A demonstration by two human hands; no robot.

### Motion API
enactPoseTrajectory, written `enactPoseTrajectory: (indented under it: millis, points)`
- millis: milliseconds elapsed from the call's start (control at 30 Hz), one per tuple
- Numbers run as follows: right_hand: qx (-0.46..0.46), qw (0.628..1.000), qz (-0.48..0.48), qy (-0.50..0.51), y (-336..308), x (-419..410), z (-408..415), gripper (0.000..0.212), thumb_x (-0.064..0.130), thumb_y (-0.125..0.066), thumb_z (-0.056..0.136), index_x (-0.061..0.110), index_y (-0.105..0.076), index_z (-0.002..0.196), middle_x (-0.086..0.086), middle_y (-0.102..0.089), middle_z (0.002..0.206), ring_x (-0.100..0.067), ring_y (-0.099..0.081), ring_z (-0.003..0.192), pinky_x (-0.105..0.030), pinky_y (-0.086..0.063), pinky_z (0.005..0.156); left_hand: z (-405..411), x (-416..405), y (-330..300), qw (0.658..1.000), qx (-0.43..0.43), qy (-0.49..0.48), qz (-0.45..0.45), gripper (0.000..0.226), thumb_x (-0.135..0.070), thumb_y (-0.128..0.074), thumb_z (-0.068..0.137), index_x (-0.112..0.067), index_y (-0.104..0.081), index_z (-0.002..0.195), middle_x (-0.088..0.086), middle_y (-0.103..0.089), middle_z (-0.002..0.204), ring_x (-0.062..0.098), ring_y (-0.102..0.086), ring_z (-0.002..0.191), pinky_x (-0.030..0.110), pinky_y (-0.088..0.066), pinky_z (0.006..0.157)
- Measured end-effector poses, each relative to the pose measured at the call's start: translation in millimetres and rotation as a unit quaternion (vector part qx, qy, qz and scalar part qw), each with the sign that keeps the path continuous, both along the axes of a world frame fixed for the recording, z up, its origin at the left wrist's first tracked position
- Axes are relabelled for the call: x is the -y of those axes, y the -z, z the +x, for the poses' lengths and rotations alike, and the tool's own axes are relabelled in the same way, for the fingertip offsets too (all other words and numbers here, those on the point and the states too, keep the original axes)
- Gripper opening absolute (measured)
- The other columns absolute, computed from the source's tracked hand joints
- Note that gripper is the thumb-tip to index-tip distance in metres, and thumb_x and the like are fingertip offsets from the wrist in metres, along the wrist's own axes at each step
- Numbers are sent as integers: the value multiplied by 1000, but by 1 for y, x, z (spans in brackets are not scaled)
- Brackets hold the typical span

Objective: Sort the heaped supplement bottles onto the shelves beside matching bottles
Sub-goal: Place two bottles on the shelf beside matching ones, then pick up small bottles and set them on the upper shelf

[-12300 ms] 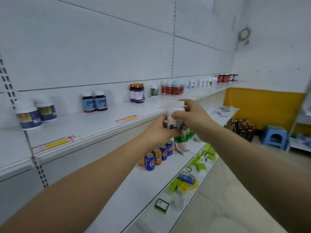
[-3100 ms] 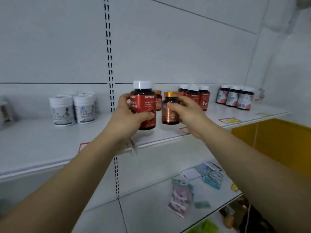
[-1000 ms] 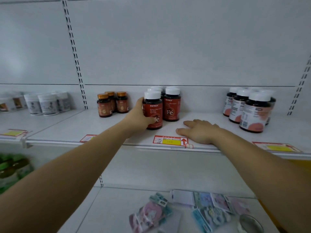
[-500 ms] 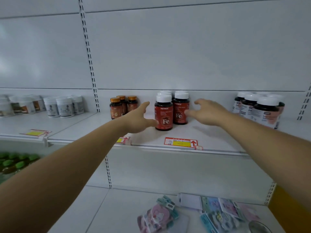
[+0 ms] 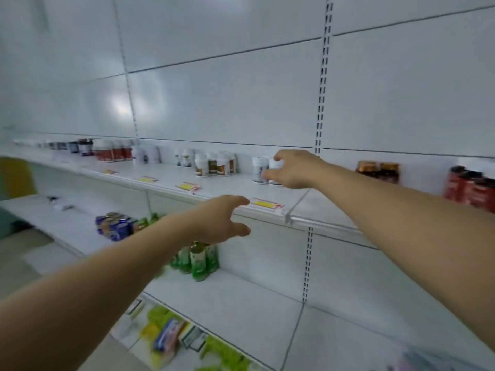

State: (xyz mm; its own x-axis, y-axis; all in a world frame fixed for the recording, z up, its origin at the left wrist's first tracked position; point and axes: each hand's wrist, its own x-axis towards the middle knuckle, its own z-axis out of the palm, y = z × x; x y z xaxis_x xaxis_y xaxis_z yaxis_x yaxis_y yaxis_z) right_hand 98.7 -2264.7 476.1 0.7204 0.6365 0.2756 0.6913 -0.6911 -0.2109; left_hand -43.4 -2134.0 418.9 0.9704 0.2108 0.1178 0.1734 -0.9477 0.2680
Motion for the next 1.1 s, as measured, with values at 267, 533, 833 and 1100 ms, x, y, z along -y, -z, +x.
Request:
enactPoseTrajectory:
  millis: [267,533,833,1100]
  points:
    - [-42,976,-24,-210,37,-254,-100,66,57,-52,89,23,-39,144,-4,-41,148,-25,-44,129,-35,-37,98,-104,-190,64,985,-56,-156,-35,68,-42,-60,88,-26,-29,146,1,-36,149,22,-39,132,38,-34,109]
    - [-79,949,-102,-289,112,-472,-109,52,51,-55,89,15,-55,127,-10,-60,121,-26,-57,103,-38,-48,88,-117,-368,115,961,-59,-253,-99,66,-38,-60,89,-24,-30,146,2,-32,152,20,-36,135,31,-29,108]
    - [-125,940,-124,-293,139,-707,-77,55,53,-55,83,21,-52,127,-6,-61,122,-26,-60,101,-36,-50,85,-106,-584,125,933,-56,-328,-136,62,-39,-59,90,-23,-34,144,3,-38,148,21,-41,131,31,-34,106]
    - [-108,939,-130,-301,169,-931,-106,65,52,-52,89,20,-38,143,-9,-46,143,-28,-49,123,-38,-44,97,-149,-805,149,921,-35,-357,-149,64,-40,-59,89,-26,-31,145,2,-39,147,22,-43,130,30,-35,104]
